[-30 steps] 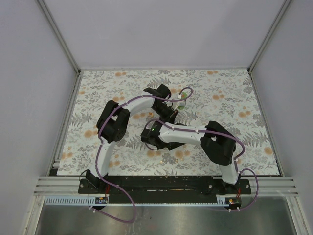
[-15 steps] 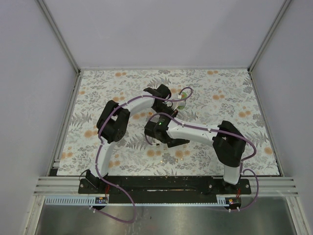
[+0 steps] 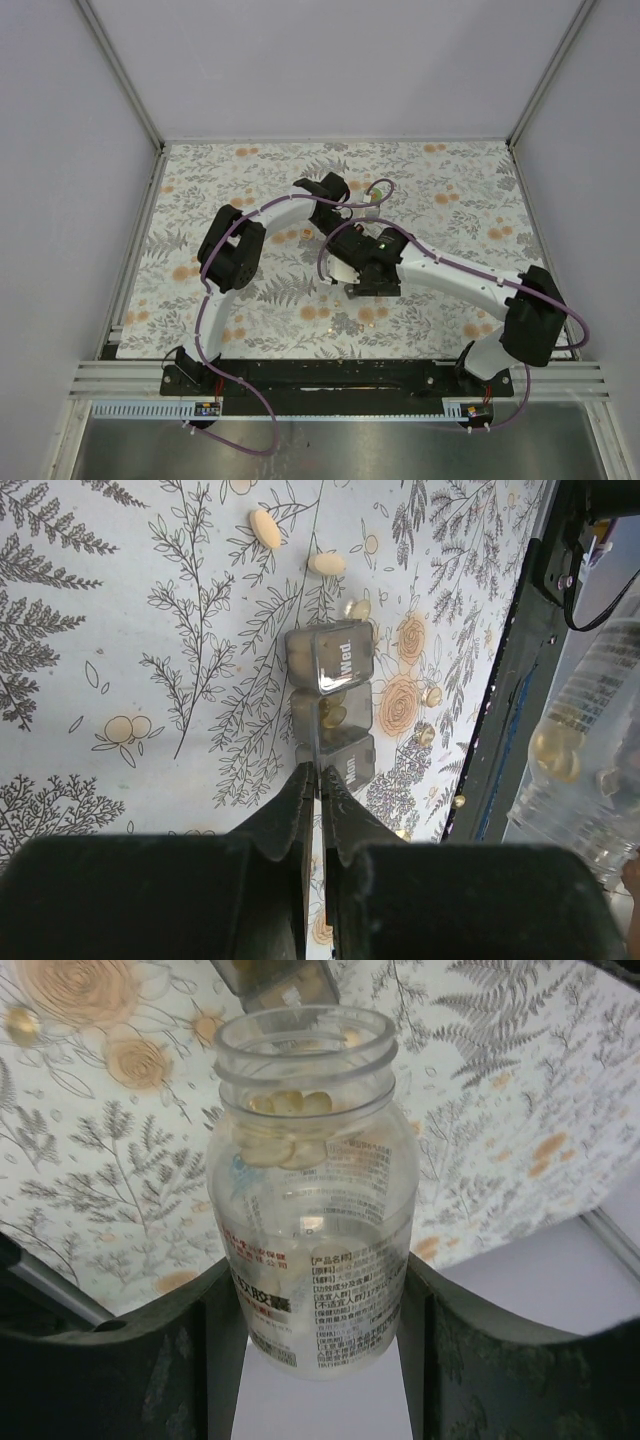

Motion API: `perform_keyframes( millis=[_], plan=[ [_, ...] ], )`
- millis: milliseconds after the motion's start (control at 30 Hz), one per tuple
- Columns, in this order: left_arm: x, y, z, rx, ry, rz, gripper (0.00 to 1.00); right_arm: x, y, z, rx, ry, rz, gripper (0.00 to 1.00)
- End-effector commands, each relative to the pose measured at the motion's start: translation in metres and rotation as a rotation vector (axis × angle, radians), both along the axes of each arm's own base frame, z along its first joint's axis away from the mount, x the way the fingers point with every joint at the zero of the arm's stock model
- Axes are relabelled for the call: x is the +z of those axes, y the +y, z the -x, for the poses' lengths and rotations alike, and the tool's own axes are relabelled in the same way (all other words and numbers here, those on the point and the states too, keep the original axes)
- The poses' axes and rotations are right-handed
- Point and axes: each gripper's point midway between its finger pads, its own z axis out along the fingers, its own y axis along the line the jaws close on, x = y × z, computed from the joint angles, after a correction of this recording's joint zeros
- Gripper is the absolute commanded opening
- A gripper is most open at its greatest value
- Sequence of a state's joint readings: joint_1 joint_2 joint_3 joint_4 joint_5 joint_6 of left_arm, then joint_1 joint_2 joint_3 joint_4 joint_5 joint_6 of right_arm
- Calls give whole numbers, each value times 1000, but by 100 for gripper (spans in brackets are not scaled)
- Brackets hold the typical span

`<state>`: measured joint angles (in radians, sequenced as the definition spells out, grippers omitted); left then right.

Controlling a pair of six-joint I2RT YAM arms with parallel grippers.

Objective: Sort the pills into containers
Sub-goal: Pour the pill into the pill container.

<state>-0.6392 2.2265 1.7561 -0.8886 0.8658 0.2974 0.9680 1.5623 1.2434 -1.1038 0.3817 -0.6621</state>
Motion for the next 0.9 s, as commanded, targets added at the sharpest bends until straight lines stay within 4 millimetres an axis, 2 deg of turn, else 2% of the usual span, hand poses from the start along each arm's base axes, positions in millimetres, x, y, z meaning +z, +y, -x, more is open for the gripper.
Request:
perform_keyframes(
  millis=[0, 233, 467, 633, 700, 733, 867],
  plan=[
    [18, -5, -7, -20, -22, 61, 0, 1, 18, 6, 7, 31, -211, 0],
    [21, 1, -11, -23, -37, 51, 0, 10, 25, 6, -34, 13, -460, 0],
    [15, 8, -13, -43, -43, 17, 0, 20, 23, 4, -64, -27, -608, 0],
    [11, 11, -18, -56, -58, -18, 0, 30, 25, -6, -113, -51, -743, 0],
    [10, 12, -19, -61, -63, -30, 2, 36, 24, -11, -142, -59, -810, 0],
    [10, 13, -21, -58, -67, -36, 9, 38, 22, -14, -159, -72, -841, 0],
    [10, 15, -22, -58, -78, -44, 13, 47, 16, -22, -197, -111, -947, 0]
  ],
)
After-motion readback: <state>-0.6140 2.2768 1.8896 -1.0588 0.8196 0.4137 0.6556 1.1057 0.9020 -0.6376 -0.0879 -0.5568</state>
